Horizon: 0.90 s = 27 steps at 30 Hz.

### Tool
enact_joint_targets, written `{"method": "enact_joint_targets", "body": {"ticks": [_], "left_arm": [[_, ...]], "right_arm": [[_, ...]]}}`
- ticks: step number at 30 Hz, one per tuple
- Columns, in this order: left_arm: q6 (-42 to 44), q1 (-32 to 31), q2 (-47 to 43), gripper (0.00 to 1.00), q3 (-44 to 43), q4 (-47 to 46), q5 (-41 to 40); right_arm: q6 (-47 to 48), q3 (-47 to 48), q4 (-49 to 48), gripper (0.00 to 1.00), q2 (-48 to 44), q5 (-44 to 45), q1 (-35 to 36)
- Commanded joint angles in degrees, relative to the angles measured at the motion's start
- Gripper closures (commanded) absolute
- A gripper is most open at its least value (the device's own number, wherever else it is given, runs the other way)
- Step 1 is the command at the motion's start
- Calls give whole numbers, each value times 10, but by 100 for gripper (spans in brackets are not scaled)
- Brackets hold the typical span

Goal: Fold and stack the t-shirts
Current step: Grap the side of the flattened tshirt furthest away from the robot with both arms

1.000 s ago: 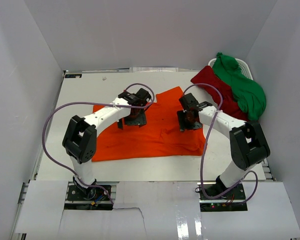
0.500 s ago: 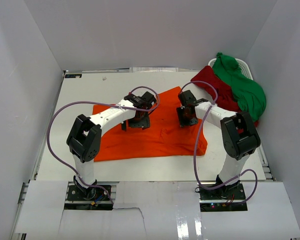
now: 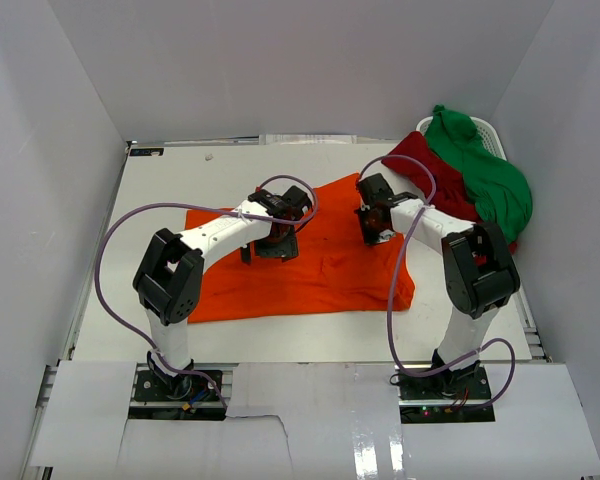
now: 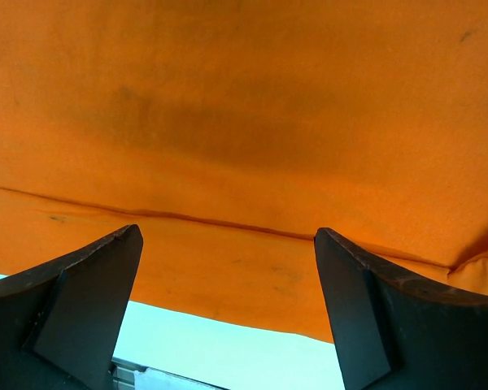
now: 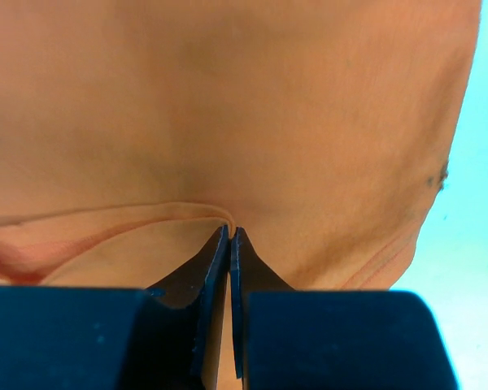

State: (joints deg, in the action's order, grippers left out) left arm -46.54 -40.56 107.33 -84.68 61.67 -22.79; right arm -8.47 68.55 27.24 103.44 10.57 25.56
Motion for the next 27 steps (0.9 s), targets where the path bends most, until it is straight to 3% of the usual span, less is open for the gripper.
{"method": "enact_joint_targets", "body": {"ticks": [1,8,16,18,23,27], "left_arm": [[-7,1,-19,2,6,1,-11],[-8,2,-20,2,12,1,-12],[-12,2,-19,2,27,-2,-9],[-12,1,-18,2,33,-7,-9],[-14,1,-15,2,41,-8,-9],[-18,1,-26,2,51,-8,-16]], "right_arm": [[9,49,-11,92,9,7,-2],[21,106,-23,92,38,-20,-2],[26,120,-50,85,75,31,-2],[29,115,-60,91,64,17,-2],[33,118,-86,92,55,2,-2],[37,133,-86,85,83,14,-3]]}}
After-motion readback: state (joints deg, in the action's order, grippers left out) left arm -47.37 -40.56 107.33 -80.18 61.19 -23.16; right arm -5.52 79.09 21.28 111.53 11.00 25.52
